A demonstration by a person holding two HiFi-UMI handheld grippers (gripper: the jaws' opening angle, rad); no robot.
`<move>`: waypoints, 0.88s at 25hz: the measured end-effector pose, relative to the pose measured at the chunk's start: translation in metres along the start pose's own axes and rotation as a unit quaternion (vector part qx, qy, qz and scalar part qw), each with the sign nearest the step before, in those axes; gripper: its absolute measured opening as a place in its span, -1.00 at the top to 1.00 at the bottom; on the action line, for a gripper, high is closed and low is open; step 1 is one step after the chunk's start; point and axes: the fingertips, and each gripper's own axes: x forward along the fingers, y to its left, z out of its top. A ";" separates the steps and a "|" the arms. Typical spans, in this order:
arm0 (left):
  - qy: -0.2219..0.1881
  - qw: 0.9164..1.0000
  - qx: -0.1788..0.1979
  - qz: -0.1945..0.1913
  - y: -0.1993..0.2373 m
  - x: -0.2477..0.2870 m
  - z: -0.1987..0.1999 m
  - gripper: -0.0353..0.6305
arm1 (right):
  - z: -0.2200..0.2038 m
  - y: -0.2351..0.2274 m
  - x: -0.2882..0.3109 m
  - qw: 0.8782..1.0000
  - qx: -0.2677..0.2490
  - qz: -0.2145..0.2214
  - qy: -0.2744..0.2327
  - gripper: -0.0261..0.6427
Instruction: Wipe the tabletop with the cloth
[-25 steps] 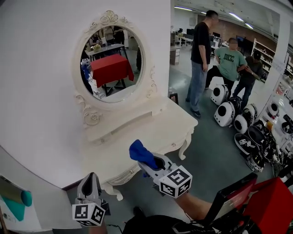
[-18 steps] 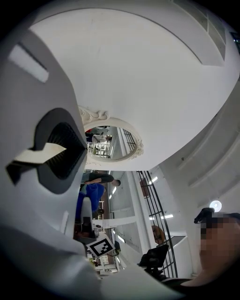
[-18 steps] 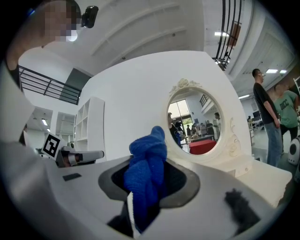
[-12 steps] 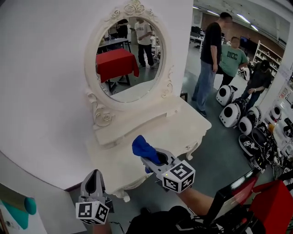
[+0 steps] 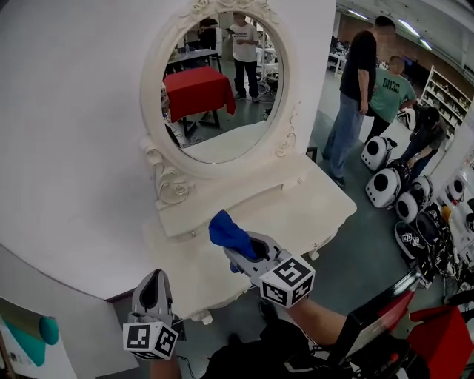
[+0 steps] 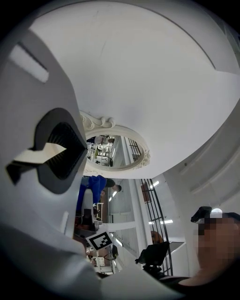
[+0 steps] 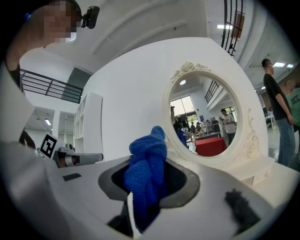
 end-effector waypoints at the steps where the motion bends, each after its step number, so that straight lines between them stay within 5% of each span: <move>1: 0.000 1.000 0.000 0.005 0.001 0.006 0.000 0.87 | 0.000 -0.004 0.005 1.000 0.000 0.007 0.003 0.53; 22: -0.004 0.994 0.005 0.106 -0.025 0.145 0.004 0.87 | 0.009 -0.145 0.064 0.990 0.003 0.134 0.040 0.53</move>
